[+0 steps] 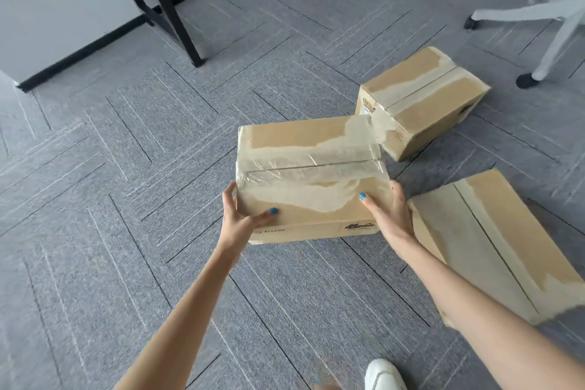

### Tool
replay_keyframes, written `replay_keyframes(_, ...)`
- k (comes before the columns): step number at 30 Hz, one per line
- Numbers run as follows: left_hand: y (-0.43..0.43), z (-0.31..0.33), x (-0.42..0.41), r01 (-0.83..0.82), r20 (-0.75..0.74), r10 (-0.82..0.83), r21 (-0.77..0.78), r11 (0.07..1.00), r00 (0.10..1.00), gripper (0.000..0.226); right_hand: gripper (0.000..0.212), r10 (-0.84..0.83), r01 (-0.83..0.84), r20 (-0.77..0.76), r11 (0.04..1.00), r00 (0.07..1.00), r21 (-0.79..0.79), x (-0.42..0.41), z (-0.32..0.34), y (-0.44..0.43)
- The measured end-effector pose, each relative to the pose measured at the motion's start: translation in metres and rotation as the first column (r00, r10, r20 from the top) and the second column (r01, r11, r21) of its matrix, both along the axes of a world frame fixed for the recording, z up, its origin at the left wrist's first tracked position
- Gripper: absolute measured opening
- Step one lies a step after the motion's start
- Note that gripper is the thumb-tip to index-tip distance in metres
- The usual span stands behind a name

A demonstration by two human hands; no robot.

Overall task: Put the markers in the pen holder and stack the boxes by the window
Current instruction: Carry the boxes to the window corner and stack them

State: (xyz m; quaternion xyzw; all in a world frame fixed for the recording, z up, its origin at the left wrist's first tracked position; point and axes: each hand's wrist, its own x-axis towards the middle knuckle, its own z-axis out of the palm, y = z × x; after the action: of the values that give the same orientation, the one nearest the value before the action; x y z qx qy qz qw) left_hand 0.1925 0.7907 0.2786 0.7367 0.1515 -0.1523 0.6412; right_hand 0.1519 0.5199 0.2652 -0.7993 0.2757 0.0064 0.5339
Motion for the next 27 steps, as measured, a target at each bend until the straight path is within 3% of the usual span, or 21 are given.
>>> replay_keyframes(8,0.006,0.172,-0.003,-0.006,-0.008,0.006,-0.011,1.0,1.0,0.103,0.063,0.011,-0.011,-0.062,1.0,0.998,-0.001,0.001,0.17,0.004)
replay_keyframes(20,0.061,0.465,0.007,-0.102,0.088,0.099,0.031,0.994,0.991,0.101,0.07,0.124,-0.125,0.03,0.992,0.992,0.03,0.034,0.452,0.056)
replay_keyframes(27,0.112,0.587,0.002,-0.204,0.144,0.191,0.082,0.976,0.971,0.105,0.068,0.228,-0.235,0.087,0.969,0.97,0.08,0.06,0.565,0.104)
